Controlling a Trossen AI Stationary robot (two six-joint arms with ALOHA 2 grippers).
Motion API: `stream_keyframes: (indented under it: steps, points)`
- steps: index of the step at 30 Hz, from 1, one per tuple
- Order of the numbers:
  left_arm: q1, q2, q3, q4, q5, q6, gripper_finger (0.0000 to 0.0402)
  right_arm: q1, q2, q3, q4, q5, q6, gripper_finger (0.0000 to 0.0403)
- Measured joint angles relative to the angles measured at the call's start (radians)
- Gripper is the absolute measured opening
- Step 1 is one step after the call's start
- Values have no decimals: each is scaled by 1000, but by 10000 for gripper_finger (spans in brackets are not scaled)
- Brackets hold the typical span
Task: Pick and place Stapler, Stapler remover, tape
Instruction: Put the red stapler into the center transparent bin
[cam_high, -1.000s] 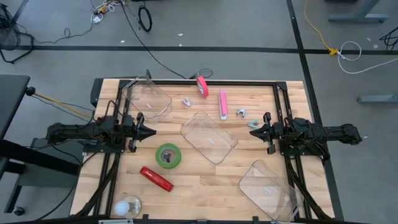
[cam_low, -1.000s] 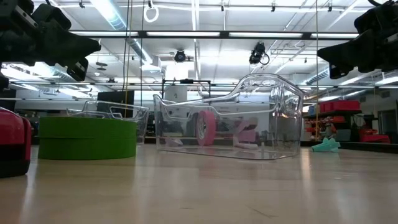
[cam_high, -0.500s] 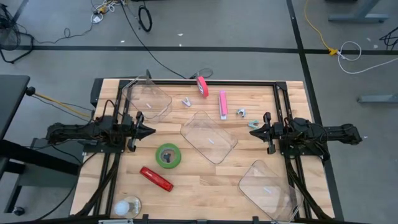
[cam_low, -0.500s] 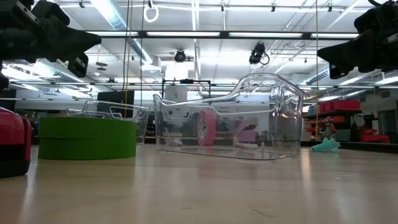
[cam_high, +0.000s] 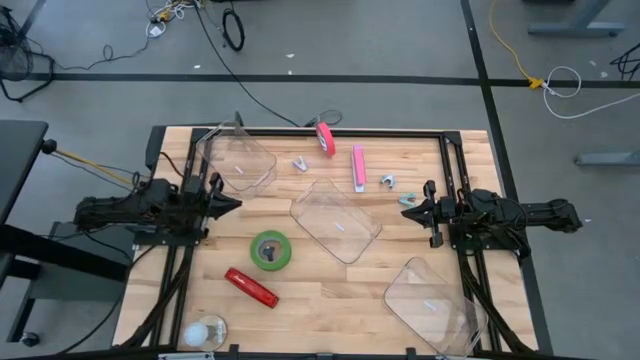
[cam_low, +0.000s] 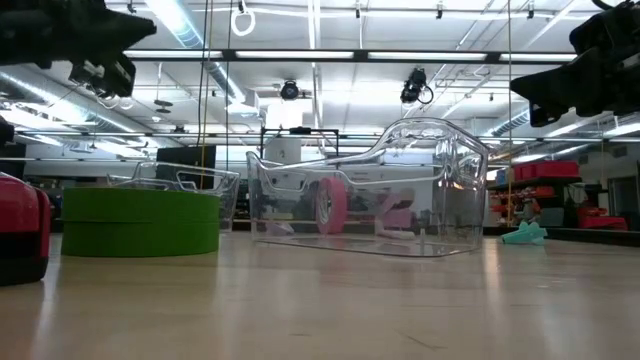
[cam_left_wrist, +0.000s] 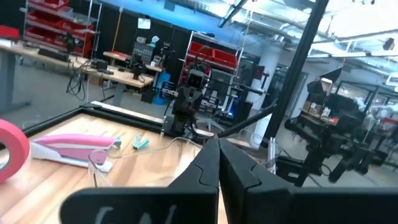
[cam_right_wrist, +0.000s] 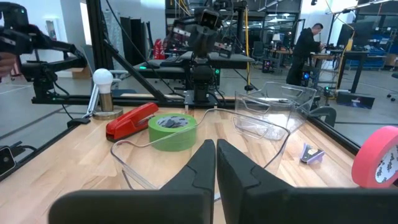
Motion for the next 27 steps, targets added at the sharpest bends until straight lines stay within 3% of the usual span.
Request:
stream_keyframes:
  steps: [12, 27]
  points:
    - [0, 52, 277, -304, -18, -69, 1, 0, 0, 0, 0, 0, 0, 18]
    - [0, 415, 548, -340, -14, -33, 0, 0, 0, 0, 0, 0, 0, 18]
